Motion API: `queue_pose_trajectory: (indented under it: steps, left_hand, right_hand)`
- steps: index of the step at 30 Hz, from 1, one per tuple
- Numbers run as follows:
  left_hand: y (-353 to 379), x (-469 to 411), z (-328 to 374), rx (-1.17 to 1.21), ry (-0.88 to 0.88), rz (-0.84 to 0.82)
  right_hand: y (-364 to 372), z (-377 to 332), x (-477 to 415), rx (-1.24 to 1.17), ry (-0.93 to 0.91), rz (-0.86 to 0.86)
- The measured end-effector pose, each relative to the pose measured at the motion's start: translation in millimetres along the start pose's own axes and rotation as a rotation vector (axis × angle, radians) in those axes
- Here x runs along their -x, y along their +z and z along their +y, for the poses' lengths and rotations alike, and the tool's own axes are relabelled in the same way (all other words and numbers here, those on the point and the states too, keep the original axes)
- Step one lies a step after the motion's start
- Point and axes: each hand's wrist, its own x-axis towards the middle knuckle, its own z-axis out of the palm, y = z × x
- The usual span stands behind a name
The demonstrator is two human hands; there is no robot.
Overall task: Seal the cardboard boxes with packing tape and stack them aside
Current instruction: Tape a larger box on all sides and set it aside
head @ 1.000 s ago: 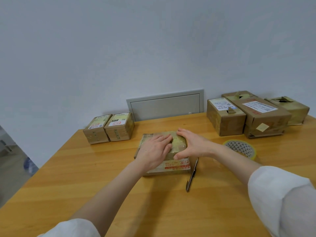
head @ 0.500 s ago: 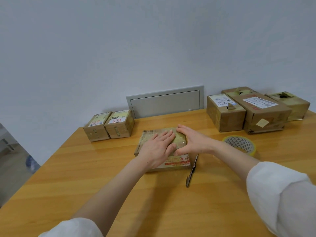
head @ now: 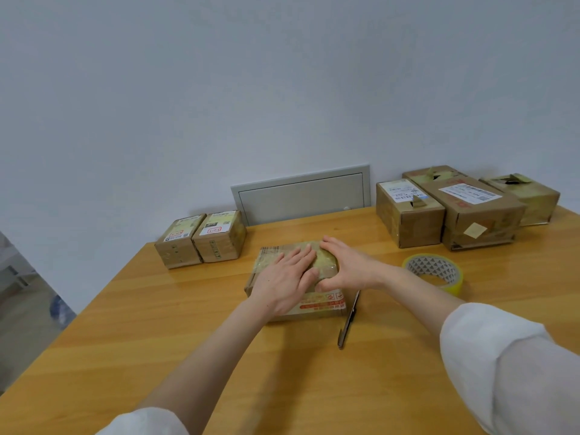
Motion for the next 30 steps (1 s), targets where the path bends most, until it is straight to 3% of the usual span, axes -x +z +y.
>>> queue_pose_trajectory:
  steps: [3, 6, 9, 15, 18, 30]
  left_hand:
    - [-5, 0, 0, 0.143, -0.059, 0.064]
    - [-13, -3, -3, 0.087, -0.097, 0.151]
    - [-15, -4, -3, -0.021, -0.060, 0.075]
    - [-6, -1, -2, -0.036, -0.051, 0.024]
    - [-1, 1, -1, -0.057, -0.055, -0.022]
    - [-3, 4, -1, -0.028, -0.054, -0.040]
  right_hand:
    - [0, 0, 1, 0.004, 0.004, -0.001]
    - [-1, -1, 2, 0.004, 0.000, -0.012]
    - [-4, -4, 2, 0.050, 0.003, -0.029]
    - [1, -23, 4, 0.450, -0.141, 0.075]
    - [16, -29, 3, 0.539, -0.079, 0.046]
    - [14, -43, 7, 0.592, -0.010, -0.011]
